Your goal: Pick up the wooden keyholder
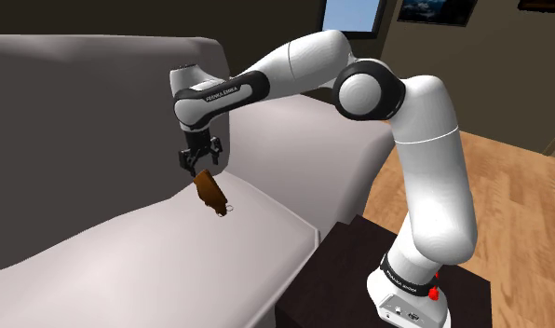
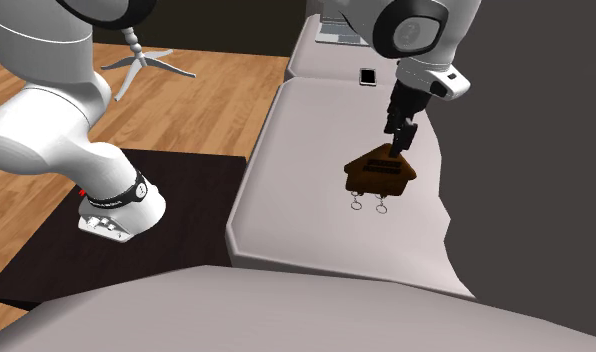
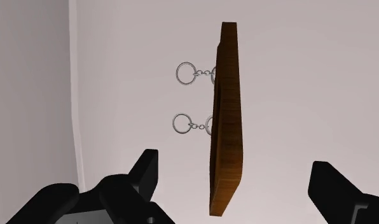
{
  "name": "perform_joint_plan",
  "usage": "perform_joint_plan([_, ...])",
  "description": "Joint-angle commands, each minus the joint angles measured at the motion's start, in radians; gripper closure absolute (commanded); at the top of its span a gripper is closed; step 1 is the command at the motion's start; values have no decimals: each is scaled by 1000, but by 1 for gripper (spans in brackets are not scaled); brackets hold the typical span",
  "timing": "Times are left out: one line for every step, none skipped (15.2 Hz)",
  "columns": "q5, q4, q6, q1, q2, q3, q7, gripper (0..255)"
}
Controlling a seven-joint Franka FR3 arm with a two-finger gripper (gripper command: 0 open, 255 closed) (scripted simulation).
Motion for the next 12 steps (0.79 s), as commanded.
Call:
perform_joint_plan([0,-2,5,-1,2,0,0,255])
perform_joint_plan([0,-2,5,-1,2,-1,-1,255])
perform_joint_plan([0,-1,5,-1,3,-1,-1,255])
perform_joint_plan([-1,-1,4,-1,3,-1,-1,255])
perform_joint_plan([-1,-1,4,-1,3,-1,-1,255])
perform_joint_plan([0,-1,4,-1,3,-1,-1,255])
perform_joint_plan([0,-1,4,-1,3,-1,-1,255])
perform_joint_plan([0,-1,5,-1,3,-1,-1,255])
perform_joint_plan([0,-1,5,-1,3,-1,-1,255])
perform_joint_plan([0,-3,5,-1,2,0,0,255])
perform_joint_plan([1,4,-6,-1,-3,0,-1,255])
perform_joint_plan([2,10,-17,-1,-7,1,-2,255])
